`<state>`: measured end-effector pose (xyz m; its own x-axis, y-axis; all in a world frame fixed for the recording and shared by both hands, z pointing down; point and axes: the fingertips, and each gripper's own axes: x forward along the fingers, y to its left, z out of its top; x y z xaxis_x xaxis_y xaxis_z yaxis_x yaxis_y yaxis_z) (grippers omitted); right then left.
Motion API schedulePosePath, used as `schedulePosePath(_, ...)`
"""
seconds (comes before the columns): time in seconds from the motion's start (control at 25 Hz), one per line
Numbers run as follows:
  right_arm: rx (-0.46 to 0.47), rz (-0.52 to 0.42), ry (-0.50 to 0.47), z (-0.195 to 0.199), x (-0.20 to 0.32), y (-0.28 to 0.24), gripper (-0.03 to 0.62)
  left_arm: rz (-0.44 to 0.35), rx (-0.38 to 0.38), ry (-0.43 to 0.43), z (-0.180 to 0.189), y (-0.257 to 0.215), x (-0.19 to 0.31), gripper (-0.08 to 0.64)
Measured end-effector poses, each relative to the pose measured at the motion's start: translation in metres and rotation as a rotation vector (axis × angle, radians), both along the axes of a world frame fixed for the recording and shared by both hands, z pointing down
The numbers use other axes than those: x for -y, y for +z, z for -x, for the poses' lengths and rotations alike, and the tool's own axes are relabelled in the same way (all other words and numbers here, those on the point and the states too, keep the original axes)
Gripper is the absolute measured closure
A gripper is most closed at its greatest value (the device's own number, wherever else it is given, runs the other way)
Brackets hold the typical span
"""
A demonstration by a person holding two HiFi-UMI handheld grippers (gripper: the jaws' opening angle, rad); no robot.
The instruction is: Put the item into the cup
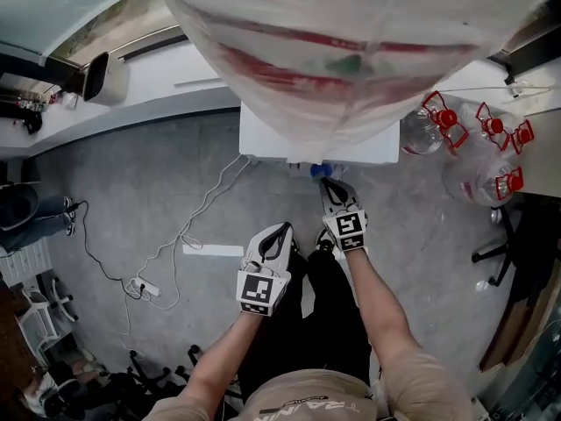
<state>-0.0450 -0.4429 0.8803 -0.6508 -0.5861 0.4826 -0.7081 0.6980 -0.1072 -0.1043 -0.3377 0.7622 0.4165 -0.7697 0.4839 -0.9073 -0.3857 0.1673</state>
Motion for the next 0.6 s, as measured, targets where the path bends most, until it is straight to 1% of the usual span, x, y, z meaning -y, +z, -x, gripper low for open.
schedulePosePath(0.2,-0.008,0.023,0.026,-0.002,0.019,0.029,0.581,0.034,-0.001,-0.009,0.002,0.018,-0.011,0.552)
schedulePosePath(0.48,-0.042,0.033,0.029,0.004,0.022,0.052,0.581,0.024,0.001,-0.001,0.007,0.021,-0.009,0.552)
schedulePosePath(0.6,-0.056,0.019,0.028,0.005,0.019,0.058,0.58,0.034,-0.012,-0.006,0.009,0.022,-0.008,0.552)
